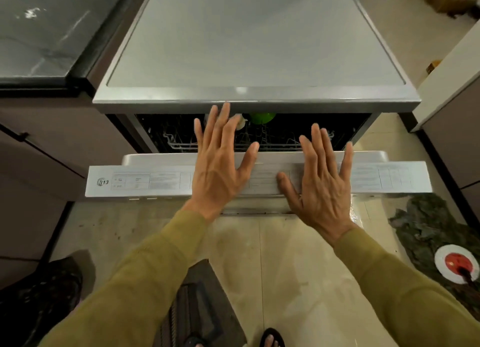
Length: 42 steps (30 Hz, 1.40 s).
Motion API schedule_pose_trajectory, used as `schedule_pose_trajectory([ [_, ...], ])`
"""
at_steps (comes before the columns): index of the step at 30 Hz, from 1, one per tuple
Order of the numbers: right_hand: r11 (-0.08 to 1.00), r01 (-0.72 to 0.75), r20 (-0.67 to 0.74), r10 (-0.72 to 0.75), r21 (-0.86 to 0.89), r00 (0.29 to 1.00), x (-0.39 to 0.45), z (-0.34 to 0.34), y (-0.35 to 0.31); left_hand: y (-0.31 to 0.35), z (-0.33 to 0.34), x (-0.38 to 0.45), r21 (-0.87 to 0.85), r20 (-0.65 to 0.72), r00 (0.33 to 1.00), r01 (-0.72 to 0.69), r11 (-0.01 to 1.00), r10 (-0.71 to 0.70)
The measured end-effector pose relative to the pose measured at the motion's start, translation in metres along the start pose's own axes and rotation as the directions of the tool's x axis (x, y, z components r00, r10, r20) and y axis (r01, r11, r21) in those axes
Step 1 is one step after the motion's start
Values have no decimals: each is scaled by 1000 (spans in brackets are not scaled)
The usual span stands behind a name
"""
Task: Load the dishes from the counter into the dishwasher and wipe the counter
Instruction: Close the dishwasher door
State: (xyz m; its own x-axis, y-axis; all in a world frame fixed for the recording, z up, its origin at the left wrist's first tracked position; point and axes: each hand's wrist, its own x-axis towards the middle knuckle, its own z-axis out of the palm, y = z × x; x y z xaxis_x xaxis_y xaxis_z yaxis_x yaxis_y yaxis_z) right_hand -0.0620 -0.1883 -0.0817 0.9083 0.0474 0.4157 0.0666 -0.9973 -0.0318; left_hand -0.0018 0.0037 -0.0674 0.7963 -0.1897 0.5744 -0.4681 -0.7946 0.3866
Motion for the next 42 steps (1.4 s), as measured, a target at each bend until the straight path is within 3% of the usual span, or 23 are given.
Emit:
schedule_pose_trajectory([
  [5,999,-27,-16,27,-26,1000,31,5,5,-10,10,27,114,-2,997,-79,990,80],
  [10,999,-32,-41,31,-33,999,60,10,8,-19,20,52,183,-24,997,-73,980,79],
  [15,998,-27,-62,23,-59,998,77,16,12,-24,25,67,138,-100,989,-93,986,107],
  [22,999,-26,-212,16,-44,977,94,27,17,-29,31,81,77,-210,973,-77,994,92],
  [28,1000,-25,-415,30,17,910,111,48,21,-32,39,94,152,-311,946,-46,987,92],
  [34,998,33,-574,2,50,819,121,76,31,-43,63,79,274,-384,902,-92,957,197],
  [42,992,125,-619,-98,0,779,123,86,45,-59,79,74,306,-366,885,-176,936,286],
])
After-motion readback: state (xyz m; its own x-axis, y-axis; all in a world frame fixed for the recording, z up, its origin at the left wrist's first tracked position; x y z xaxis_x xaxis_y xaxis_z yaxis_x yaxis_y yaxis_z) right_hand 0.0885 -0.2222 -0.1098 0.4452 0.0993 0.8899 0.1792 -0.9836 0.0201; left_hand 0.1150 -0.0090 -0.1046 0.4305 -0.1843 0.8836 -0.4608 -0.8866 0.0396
